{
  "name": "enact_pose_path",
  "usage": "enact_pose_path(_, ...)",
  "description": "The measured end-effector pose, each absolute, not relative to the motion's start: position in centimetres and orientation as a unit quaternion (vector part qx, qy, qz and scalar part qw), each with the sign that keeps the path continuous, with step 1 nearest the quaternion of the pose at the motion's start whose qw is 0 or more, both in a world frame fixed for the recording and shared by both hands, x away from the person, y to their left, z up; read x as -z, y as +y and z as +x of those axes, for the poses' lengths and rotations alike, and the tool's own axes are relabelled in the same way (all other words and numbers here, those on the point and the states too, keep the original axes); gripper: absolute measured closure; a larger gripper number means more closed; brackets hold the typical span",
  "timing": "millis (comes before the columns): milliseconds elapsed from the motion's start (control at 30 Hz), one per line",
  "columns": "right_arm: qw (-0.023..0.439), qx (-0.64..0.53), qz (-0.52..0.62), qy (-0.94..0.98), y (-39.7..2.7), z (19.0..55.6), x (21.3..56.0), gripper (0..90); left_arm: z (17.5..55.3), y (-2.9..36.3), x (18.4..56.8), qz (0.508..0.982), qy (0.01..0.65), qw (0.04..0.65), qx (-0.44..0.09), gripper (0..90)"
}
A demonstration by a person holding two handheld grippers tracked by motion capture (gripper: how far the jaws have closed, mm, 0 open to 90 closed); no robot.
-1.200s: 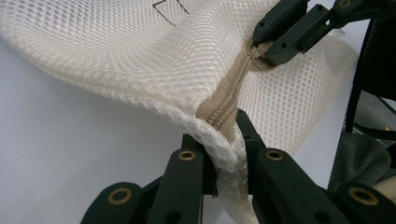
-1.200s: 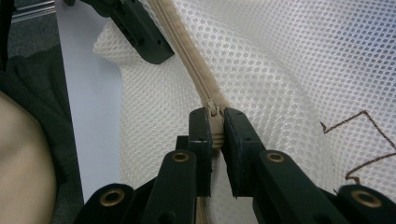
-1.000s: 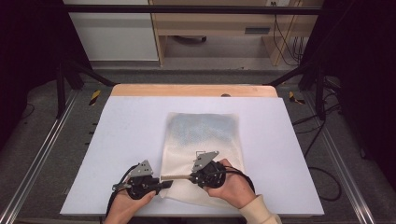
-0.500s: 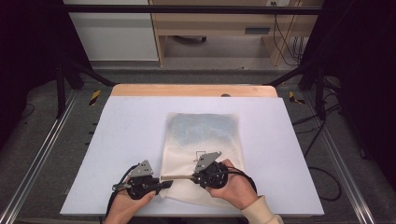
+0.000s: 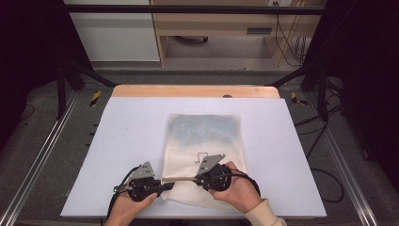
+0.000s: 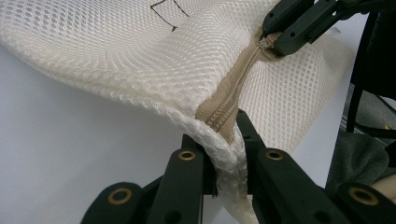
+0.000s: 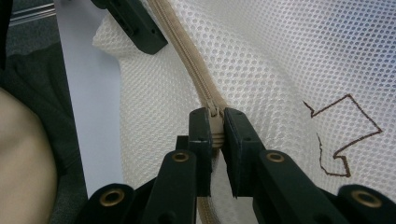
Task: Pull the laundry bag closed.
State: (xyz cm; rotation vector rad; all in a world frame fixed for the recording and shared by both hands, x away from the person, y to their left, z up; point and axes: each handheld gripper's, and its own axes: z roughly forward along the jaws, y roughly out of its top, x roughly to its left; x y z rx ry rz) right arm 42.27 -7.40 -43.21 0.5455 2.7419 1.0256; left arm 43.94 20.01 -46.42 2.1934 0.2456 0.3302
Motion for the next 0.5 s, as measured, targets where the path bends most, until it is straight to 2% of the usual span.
enact_pose_path(500,0.086,-0.341,0.191,0.916,-8.21,42.13,43.23,82.2,43.70,19.28,46.56,0.883,0.097,0.439,-0.134,83.6)
